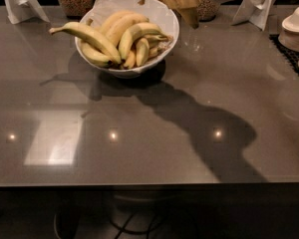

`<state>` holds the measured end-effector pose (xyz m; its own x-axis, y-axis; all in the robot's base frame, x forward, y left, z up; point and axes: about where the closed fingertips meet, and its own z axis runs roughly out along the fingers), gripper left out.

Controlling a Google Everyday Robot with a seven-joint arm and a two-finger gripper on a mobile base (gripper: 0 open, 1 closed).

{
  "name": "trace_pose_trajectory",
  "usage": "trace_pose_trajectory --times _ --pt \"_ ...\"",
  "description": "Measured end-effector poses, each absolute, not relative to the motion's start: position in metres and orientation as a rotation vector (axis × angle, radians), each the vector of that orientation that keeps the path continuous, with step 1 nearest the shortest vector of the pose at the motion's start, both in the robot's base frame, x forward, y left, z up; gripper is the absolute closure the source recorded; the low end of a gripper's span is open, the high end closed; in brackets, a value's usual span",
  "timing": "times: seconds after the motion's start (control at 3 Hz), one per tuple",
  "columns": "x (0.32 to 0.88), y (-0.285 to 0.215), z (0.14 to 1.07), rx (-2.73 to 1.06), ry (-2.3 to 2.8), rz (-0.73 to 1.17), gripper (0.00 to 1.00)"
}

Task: Pick banana from white bowl

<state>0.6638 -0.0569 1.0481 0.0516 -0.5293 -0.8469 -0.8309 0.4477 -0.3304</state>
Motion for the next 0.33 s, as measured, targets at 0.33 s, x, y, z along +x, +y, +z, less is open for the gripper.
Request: trace_pose_trajectory --times 0.33 --pt "0.6294 -0.067 1.0551 -1.321 1.608 0.388 1.0"
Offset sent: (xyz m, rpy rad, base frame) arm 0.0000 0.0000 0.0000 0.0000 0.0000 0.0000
